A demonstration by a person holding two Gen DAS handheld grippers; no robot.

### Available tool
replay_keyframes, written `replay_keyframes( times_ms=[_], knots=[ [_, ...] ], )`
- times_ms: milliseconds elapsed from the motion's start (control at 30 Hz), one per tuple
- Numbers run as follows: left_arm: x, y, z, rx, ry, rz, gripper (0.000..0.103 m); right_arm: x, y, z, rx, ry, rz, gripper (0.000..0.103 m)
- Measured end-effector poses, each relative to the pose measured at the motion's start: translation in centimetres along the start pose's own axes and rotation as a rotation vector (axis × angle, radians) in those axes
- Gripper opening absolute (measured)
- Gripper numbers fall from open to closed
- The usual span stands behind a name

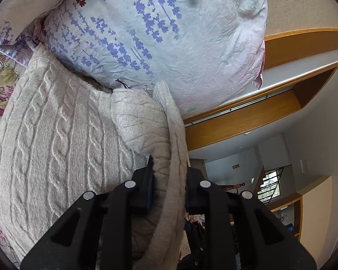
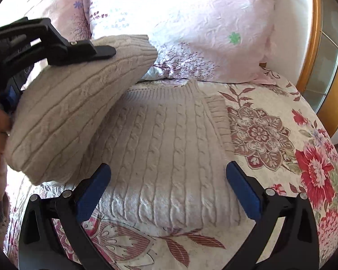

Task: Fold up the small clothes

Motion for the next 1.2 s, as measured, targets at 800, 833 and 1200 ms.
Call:
replay_keyframes(
  times_ms=[800, 833, 1200],
  knots=[
    [-0.5, -5.6, -1.1, -0.037, 0.287, 0.163, 0.086, 6.9, -1.9, 2.9, -0.022, 0.539, 0.408, 0.083],
    [-1.0, -6.6, -1.2, -0.018, 0.326, 0.230, 0.086, 6.7, -1.3, 3.1, -0.042, 0.546, 0.410, 0.080],
    [-8.2, -9.6, -2.4, -0.026, 0.446, 0.508, 0.091, 4.4, 5.0, 3.8, -0.197, 0.524, 0.351, 0.058]
  ],
)
Point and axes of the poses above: each gripper's, at about its wrist camera, not at the fingertips, and y roughly the way its jaws point, x to its right, z to its top, the point moved 10 cm from there along y, roughly the way its jaws point, and after that the axes turned 2 degrees about -z, right-handed, at the moved point
